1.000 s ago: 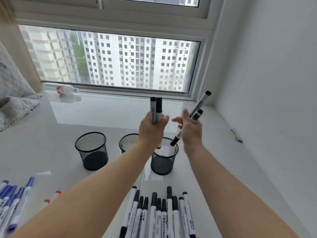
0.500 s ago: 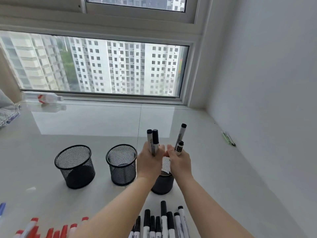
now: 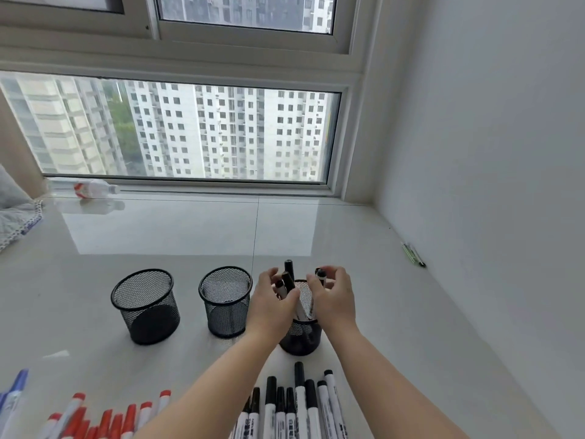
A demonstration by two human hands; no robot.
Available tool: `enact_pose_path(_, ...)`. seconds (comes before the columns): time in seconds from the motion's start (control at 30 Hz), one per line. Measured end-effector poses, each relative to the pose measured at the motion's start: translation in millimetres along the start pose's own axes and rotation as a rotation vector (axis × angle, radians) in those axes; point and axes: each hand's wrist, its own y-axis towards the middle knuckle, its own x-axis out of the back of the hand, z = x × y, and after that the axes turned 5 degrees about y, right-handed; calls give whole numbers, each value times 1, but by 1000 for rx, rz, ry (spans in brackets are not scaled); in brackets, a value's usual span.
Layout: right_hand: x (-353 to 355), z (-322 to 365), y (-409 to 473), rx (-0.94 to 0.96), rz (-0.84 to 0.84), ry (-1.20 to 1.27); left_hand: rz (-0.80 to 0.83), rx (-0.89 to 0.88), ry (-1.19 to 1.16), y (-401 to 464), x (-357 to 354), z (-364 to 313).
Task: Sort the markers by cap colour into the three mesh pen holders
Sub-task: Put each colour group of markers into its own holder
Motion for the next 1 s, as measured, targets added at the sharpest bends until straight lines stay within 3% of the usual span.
enact_pose_path(0.23,28,-4,-45,13,-189,-52,-36,61,5,-59,37,13)
enact_pose_path(0.43,46,-37,-105,-112,-53,-198,28,98,254,-101,61,38)
enact_pose_path(0.67,57,-55,-139,-181,41,-594,76,8,826,-131,69,57)
enact_pose_path(1.0,46,-60,-159,-77,96,-867,13,61,826,-150,51,69)
